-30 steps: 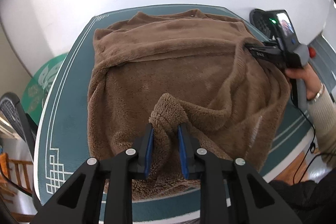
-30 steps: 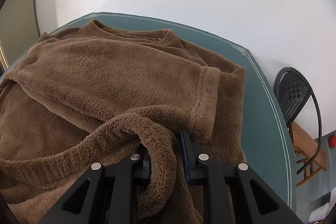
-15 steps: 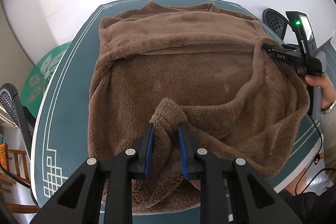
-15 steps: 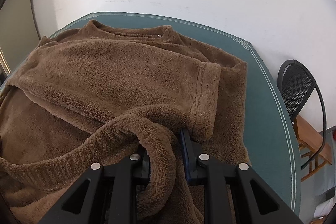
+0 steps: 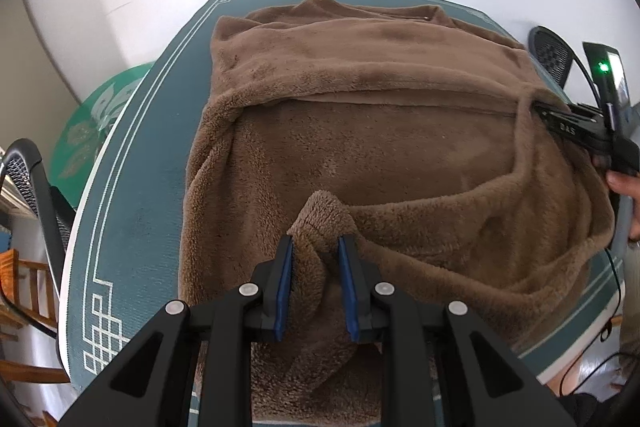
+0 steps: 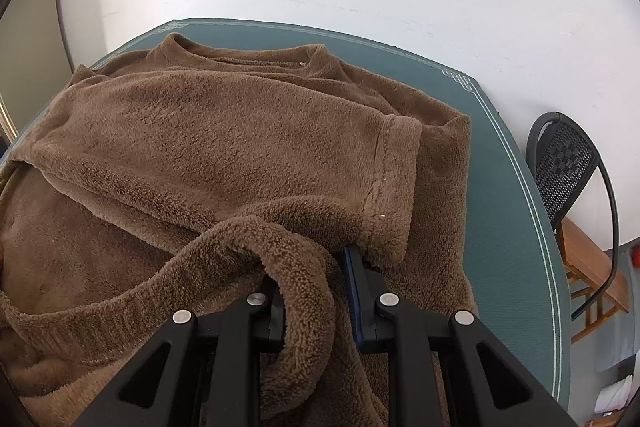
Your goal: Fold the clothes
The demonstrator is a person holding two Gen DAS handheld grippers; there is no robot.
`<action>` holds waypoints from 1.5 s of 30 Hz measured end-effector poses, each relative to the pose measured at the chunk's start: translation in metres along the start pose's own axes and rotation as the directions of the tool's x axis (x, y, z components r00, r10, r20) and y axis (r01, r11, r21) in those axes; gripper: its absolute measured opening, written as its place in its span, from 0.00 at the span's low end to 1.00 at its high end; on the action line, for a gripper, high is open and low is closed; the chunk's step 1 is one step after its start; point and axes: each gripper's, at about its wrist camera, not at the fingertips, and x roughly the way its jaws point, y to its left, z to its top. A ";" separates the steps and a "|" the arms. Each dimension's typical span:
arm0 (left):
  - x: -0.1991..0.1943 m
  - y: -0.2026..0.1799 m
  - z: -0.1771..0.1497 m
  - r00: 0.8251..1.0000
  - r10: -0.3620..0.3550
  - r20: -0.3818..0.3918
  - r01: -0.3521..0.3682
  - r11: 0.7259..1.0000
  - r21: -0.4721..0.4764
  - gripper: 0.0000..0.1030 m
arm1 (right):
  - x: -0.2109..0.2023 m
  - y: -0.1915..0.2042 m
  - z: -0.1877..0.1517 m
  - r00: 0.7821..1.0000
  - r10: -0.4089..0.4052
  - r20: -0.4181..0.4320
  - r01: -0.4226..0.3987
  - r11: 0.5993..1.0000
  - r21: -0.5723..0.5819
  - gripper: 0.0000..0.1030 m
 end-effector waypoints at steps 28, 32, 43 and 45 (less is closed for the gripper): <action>0.009 0.022 0.006 0.999 -0.032 0.042 0.034 0.998 -0.049 0.26 | -0.040 -0.071 -0.021 0.988 0.113 0.101 -0.134 0.962 0.236 0.72; 0.009 0.024 0.005 0.996 -0.080 0.035 0.082 0.996 -0.042 0.30 | -0.051 -0.078 -0.024 0.976 0.178 0.122 -0.202 0.952 0.229 0.72; 0.010 0.024 0.001 0.979 -0.203 0.003 0.203 0.979 -0.011 0.59 | -0.054 -0.045 -0.034 0.983 0.181 0.035 -0.181 0.983 -0.002 0.72; 0.012 0.024 0.001 0.976 -0.218 -0.003 0.218 0.976 -0.008 0.59 | -0.055 -0.043 -0.036 0.981 0.190 0.038 -0.190 0.982 -0.011 0.72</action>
